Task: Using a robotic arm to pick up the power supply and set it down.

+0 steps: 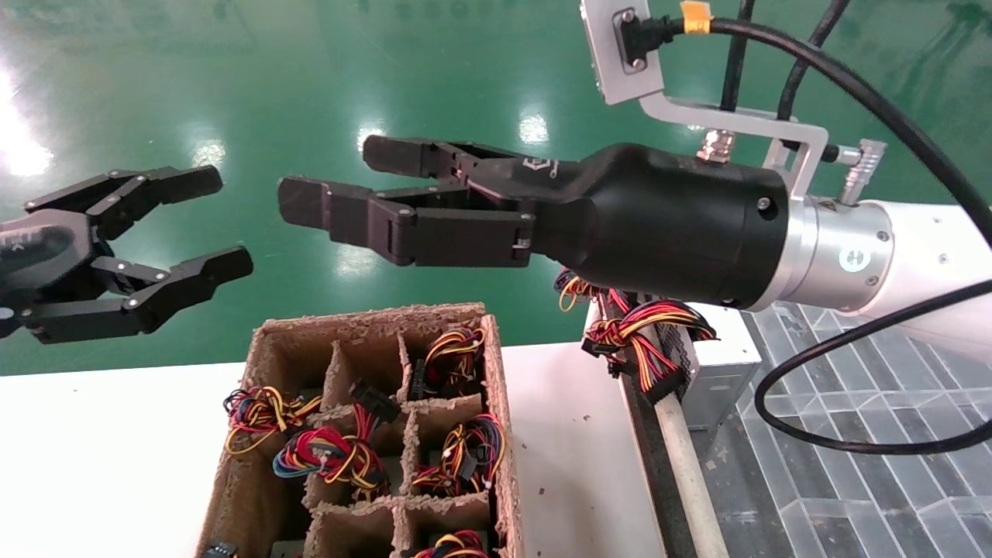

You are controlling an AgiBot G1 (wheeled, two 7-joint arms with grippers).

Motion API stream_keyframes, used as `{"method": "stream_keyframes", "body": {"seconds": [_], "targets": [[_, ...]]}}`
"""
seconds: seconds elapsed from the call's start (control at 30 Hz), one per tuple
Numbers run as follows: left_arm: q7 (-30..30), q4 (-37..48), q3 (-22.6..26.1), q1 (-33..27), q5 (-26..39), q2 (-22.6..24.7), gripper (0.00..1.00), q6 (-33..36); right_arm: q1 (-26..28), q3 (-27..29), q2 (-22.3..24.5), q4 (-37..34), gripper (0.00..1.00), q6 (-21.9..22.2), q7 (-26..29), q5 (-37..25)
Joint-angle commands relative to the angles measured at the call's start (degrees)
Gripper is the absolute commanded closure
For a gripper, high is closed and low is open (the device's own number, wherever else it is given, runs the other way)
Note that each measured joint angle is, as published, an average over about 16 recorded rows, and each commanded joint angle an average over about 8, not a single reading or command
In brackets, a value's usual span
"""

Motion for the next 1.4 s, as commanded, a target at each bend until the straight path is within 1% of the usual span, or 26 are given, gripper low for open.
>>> {"method": "stream_keyframes", "body": {"seconds": [0.03, 0.17, 0.2, 0.43, 0.67, 0.77, 0.9, 0.93, 1.0, 1.17, 1.2, 1.27, 1.4], "targets": [[-0.01, -0.94, 0.09, 0.49, -0.04, 0.01, 1.00, 0.24, -0.40, -1.28, -0.09, 0.31, 0.00, -0.25, 0.39, -0.01], [-0.01, -0.94, 0.09, 0.49, -0.04, 0.01, 1.00, 0.24, -0.46, -1.70, 0.07, 0.42, 0.00, -0.68, 0.46, -0.49], [0.01, 0.94, -0.09, -0.49, 0.04, -0.01, 1.00, -0.24, 0.32, 0.70, 0.31, -0.14, 0.00, -0.37, -0.32, -0.65], [0.01, 0.94, -0.09, -0.49, 0.04, -0.01, 1.00, -0.24, -0.81, -1.74, 1.27, 1.49, 0.00, -3.23, 0.59, -2.78], [0.01, 0.94, -0.09, -0.49, 0.04, -0.01, 1.00, -0.24, -3.85, -4.48, 2.70, 5.06, 0.00, -6.30, 2.52, -4.35], [0.01, 0.94, -0.09, -0.49, 0.04, -0.01, 1.00, -0.24, -5.74, -5.38, 2.72, 6.17, 0.00, -6.07, 2.31, -5.44], [0.01, 0.94, -0.09, -0.49, 0.04, -0.01, 1.00, -0.24, -7.69, -6.28, 1.49, 6.35, 0.00, -4.06, 0.40, -7.74], [0.01, 0.94, -0.09, -0.49, 0.04, -0.01, 1.00, -0.24, -7.97, -6.48, 1.00, 6.13, 0.05, -3.47, -0.26, -8.39], [0.01, 0.94, -0.09, -0.49, 0.04, -0.01, 1.00, -0.24, -8.18, -6.98, -0.15, 5.44, 0.22, -2.55, -1.83, -9.81], [0.01, 0.94, -0.09, -0.49, 0.04, -0.01, 1.00, -0.24, -7.69, -8.44, -3.41, 1.84, 0.84, -1.67, -6.55, -13.01], [0.01, 0.94, -0.09, -0.49, 0.04, -0.01, 1.00, -0.24, -7.55, -8.72, -4.06, 0.80, 0.92, -1.69, -7.70, -13.55], [0.01, 0.94, -0.09, -0.49, 0.04, -0.01, 1.00, -0.24, -7.27, -9.18, -5.26, -1.54, 1.00, -1.74, -10.18, -14.50], [0.01, 0.94, -0.09, -0.49, 0.04, -0.01, 1.00, -0.24, -6.47, -9.72, -7.34, -6.70, 1.00, -2.28, -15.36, -15.70]]}}
